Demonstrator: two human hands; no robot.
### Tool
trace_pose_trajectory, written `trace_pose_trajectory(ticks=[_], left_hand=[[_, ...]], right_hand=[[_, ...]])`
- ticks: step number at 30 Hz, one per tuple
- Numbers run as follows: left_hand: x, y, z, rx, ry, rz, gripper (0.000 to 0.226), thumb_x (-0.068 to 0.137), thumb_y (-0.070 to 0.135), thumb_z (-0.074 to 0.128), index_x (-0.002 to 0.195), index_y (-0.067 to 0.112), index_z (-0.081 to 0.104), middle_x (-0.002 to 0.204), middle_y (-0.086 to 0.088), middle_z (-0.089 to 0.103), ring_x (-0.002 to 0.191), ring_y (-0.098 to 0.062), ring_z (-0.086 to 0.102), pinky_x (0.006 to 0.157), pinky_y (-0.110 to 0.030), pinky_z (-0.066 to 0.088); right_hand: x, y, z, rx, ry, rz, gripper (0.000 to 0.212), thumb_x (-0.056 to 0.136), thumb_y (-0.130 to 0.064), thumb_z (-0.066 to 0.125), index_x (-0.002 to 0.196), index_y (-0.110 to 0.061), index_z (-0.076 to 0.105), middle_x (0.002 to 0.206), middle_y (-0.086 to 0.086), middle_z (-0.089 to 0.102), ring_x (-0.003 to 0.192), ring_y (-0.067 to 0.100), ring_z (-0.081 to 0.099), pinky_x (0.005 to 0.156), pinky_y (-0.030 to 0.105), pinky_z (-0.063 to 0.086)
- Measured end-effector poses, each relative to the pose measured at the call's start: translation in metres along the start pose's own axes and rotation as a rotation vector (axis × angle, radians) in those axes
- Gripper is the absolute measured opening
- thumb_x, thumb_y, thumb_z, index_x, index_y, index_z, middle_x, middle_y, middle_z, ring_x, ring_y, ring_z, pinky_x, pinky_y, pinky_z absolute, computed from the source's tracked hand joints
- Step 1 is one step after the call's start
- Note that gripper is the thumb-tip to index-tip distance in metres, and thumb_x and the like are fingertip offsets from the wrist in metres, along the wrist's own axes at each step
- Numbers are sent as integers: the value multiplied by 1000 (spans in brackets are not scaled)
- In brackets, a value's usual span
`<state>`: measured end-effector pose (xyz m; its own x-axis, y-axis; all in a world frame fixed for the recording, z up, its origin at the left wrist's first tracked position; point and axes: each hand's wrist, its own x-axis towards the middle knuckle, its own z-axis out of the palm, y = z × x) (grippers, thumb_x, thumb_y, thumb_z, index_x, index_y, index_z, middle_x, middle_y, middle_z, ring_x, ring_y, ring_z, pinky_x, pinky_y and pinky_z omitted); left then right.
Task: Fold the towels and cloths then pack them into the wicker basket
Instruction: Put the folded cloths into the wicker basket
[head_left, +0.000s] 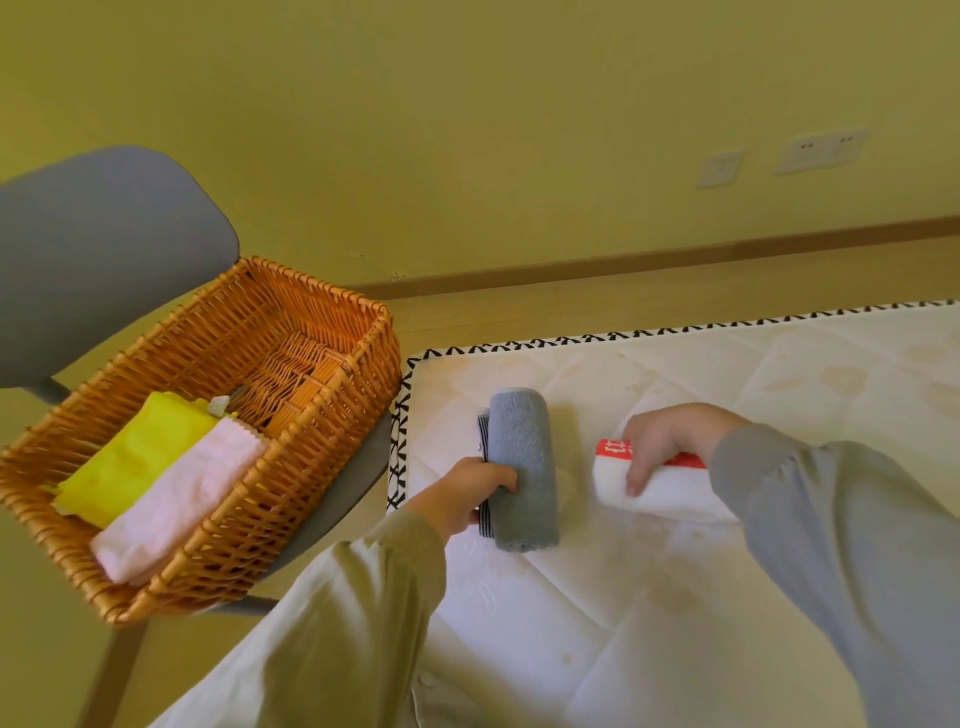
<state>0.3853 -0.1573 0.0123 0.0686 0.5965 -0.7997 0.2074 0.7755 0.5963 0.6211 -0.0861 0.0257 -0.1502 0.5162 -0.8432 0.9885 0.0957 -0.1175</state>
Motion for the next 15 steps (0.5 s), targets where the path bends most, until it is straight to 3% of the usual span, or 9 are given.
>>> trace_pose_trajectory(ticks=[3,6,9,11,15], left_hand=[[-4,4,-10,-53,25,-7,25,83,4,56,108,1,54,103,-14,59,96,-29,59,72,-37,53],[-4,7,-22,-105,70,-16,22,84,5,55,105,2,53,108,-17,59,100,-32,59,80,-41,54],[-1,4,-26,-33,159,-6,33,81,4,56,113,2,51,114,-19,58,104,-33,57,86,-44,53],[1,1,-25,3,201,3,37,79,3,55,115,3,49,114,-19,56,104,-33,56,87,-44,53],[3,3,-18,-20,202,-2,38,79,4,54,116,7,44,102,-11,53,99,-28,53,77,-38,50]], right_hand=[[2,-10,-7,329,139,13,52,66,-40,78,104,-11,57,92,4,64,84,23,64,78,31,51],[8,-32,-9,573,388,67,48,69,-37,77,102,-10,54,91,6,59,78,24,58,65,26,43],[18,-57,12,524,691,163,58,70,-42,75,113,-10,52,112,10,55,101,29,54,77,31,45],[27,-74,26,445,714,153,69,71,-46,74,122,-10,44,122,9,45,114,29,45,85,36,44],[30,-87,29,378,577,195,76,70,-50,72,128,-14,38,126,7,37,119,30,38,90,39,41]])
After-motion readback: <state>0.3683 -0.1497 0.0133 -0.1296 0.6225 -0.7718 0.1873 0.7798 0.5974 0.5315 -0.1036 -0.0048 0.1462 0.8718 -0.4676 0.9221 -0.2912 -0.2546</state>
